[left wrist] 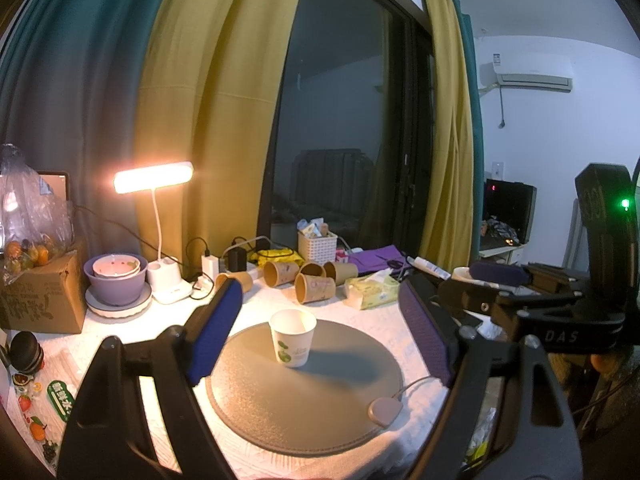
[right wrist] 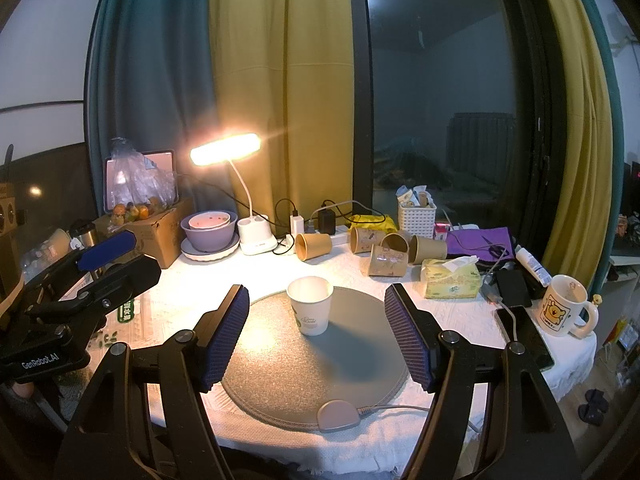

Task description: Flip cup upright

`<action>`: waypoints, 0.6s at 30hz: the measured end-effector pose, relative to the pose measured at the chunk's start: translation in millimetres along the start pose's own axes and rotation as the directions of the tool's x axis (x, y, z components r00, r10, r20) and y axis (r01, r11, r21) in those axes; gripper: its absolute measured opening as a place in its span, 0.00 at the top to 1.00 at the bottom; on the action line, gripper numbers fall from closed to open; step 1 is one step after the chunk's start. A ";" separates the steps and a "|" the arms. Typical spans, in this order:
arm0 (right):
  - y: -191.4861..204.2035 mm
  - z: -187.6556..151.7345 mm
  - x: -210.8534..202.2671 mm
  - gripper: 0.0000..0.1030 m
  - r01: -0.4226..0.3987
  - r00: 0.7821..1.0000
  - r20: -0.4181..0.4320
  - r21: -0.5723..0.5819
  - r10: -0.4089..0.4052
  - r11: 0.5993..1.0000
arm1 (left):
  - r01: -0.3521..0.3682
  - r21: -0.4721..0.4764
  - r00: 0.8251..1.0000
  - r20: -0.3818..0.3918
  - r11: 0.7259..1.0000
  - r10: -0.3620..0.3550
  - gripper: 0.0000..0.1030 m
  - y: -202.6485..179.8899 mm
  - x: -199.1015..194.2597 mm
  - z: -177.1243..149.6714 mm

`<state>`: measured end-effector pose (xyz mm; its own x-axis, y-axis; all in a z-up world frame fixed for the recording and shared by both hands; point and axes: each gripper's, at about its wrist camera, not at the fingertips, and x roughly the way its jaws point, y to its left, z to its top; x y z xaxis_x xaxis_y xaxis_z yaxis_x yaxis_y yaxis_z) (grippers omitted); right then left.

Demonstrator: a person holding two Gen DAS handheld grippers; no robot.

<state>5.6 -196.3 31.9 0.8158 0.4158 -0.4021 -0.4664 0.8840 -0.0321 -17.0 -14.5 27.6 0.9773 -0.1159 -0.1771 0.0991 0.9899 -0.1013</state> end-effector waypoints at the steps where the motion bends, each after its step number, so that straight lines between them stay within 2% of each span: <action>1: -0.8 0.9 0.5 0.29 0.000 1.000 -0.001 0.000 0.000 1.000 | -0.001 0.001 1.000 0.000 1.000 0.001 0.21 0.1 -0.3 0.4; 18: -0.5 3.0 1.8 0.29 0.002 1.000 -0.003 0.002 -0.002 1.000 | -0.001 0.000 1.000 0.000 1.000 0.001 0.21 0.2 -0.3 0.8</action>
<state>8.3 -195.3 34.0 0.8157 0.4135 -0.4046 -0.4642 0.8852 -0.0312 -17.1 -14.3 28.4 0.9774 -0.1149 -0.1772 0.0981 0.9901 -0.1009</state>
